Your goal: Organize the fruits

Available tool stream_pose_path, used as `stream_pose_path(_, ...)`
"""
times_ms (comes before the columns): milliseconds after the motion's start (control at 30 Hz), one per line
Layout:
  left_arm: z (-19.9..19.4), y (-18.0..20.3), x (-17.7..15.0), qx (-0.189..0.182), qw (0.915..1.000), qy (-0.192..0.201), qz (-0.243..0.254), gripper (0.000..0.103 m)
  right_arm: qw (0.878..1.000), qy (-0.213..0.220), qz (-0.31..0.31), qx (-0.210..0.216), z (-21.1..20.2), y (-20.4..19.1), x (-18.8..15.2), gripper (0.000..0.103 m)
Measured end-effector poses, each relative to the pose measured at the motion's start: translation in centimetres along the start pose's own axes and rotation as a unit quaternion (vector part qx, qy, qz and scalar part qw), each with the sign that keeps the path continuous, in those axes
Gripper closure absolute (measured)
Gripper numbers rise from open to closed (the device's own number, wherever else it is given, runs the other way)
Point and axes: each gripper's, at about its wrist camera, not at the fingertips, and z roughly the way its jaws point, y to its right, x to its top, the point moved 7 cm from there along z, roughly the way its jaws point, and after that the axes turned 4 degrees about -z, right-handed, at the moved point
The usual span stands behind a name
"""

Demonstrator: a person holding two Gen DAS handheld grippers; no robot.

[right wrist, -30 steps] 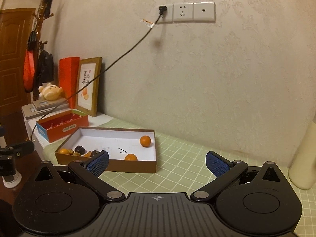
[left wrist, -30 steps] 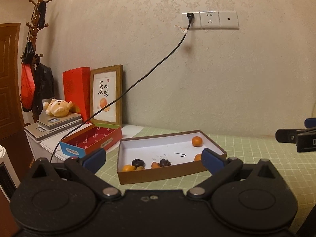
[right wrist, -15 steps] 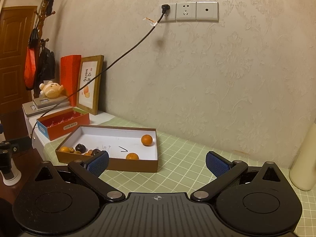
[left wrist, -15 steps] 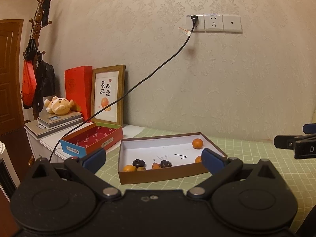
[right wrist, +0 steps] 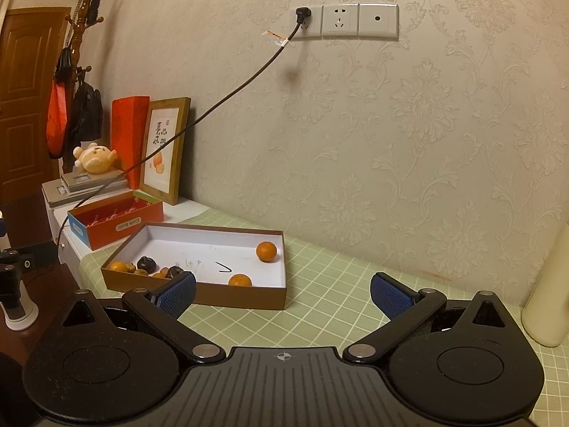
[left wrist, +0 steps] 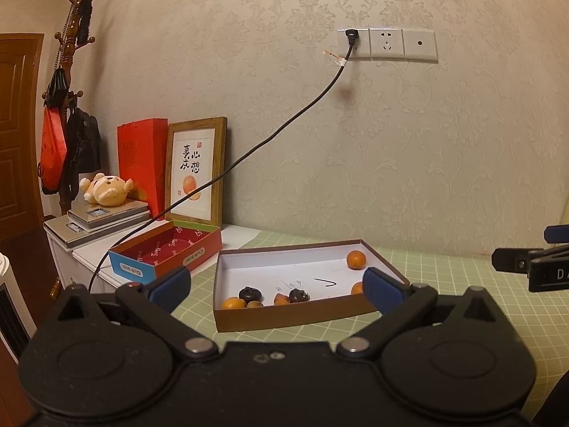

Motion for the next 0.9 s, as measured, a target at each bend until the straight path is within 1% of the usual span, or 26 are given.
stream_pose_path(900,-0.01,0.14,0.04,-0.002,1.0,0.001,0.002,0.006,1.0,-0.005,-0.003,0.002,0.22,-0.19,-0.17,0.0)
